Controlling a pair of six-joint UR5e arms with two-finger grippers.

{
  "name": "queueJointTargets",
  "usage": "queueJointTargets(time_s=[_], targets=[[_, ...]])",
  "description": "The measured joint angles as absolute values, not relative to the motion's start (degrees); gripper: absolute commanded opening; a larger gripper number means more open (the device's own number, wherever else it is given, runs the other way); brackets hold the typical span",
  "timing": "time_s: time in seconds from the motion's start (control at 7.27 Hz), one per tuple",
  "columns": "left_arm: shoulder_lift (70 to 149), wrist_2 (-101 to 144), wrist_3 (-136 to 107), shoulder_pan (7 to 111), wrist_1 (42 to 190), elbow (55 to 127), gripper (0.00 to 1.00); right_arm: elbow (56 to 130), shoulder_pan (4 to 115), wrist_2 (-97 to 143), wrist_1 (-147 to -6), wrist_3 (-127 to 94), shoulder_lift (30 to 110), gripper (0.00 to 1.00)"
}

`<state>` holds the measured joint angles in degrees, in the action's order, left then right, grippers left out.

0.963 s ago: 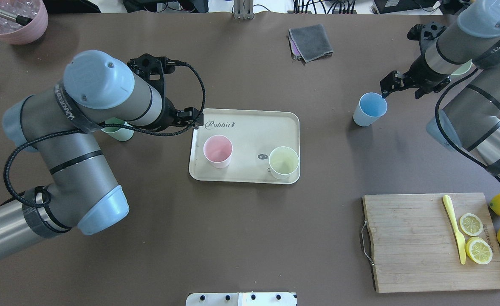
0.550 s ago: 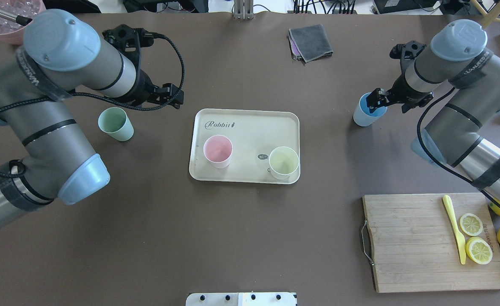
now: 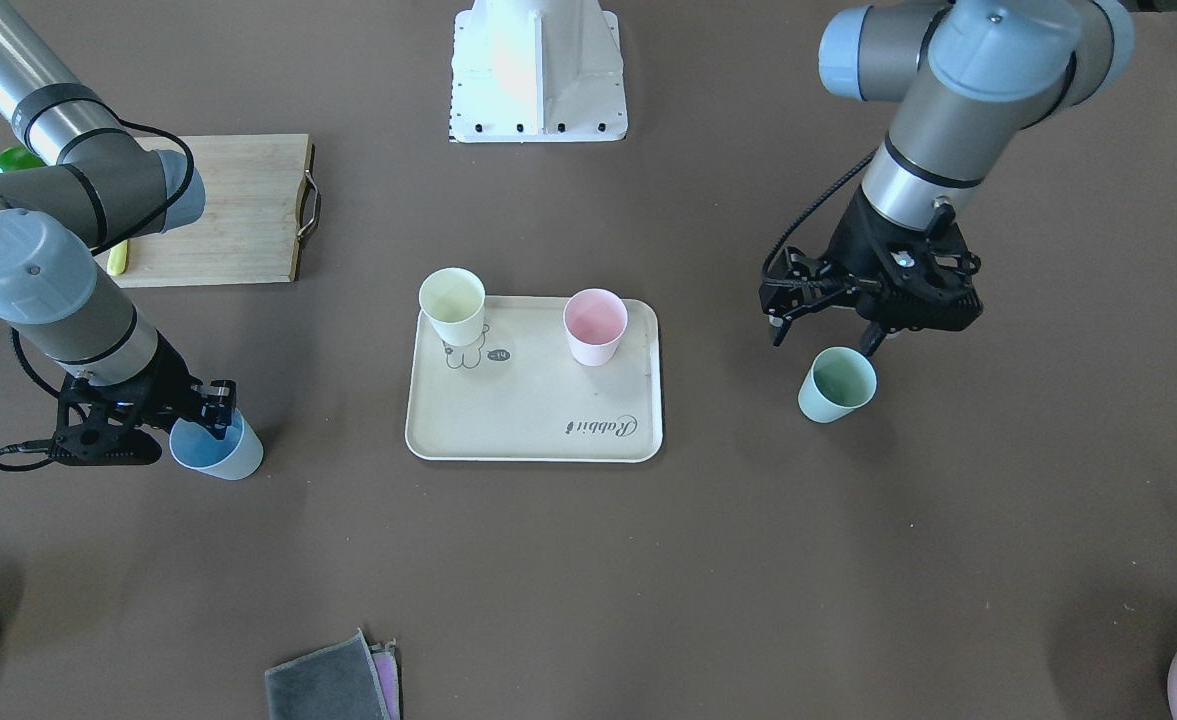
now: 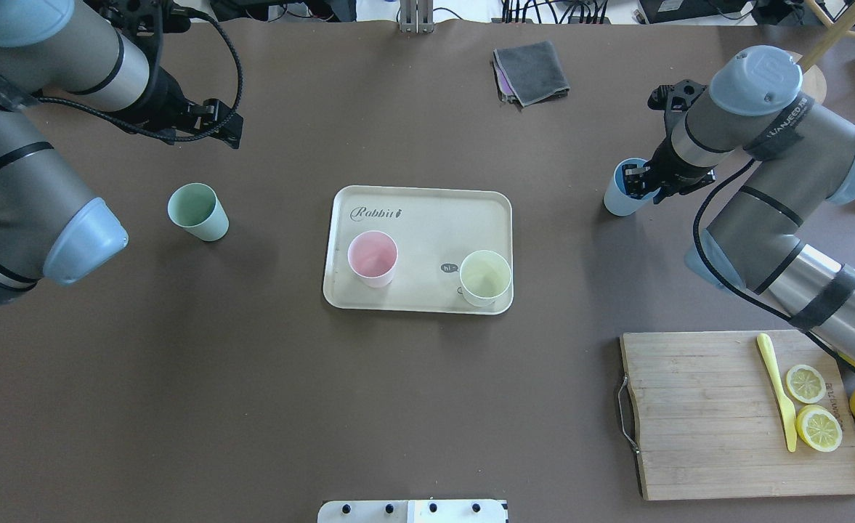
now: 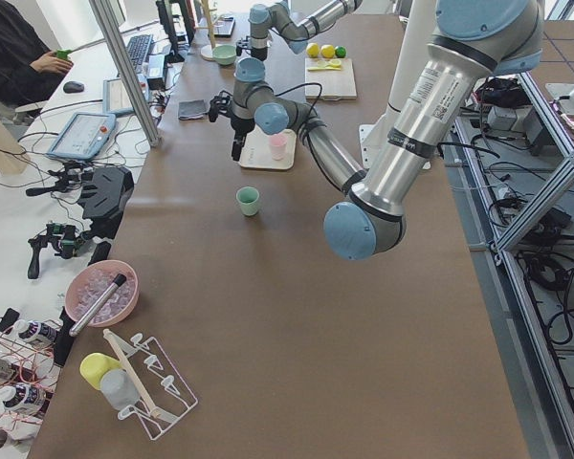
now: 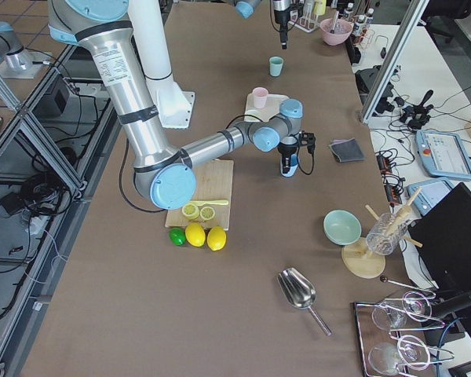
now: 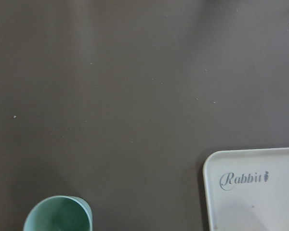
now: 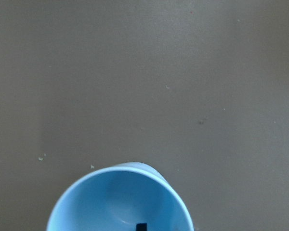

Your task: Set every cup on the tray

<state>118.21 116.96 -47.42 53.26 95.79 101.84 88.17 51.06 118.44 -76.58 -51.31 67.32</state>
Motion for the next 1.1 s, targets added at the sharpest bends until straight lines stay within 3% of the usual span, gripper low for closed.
queueJointTargets(time_s=[0.55, 1.1], targets=[[113.0, 116.8, -45.0, 53.7, 115.3, 88.5, 0.98, 95.4, 55.4, 122.8, -86.2, -51.9, 63.4, 0.0], [109.6, 117.1, -46.4, 53.5, 119.8, 88.4, 0.98, 96.9, 57.7, 125.1, -91.6, -51.9, 58.9, 0.0]])
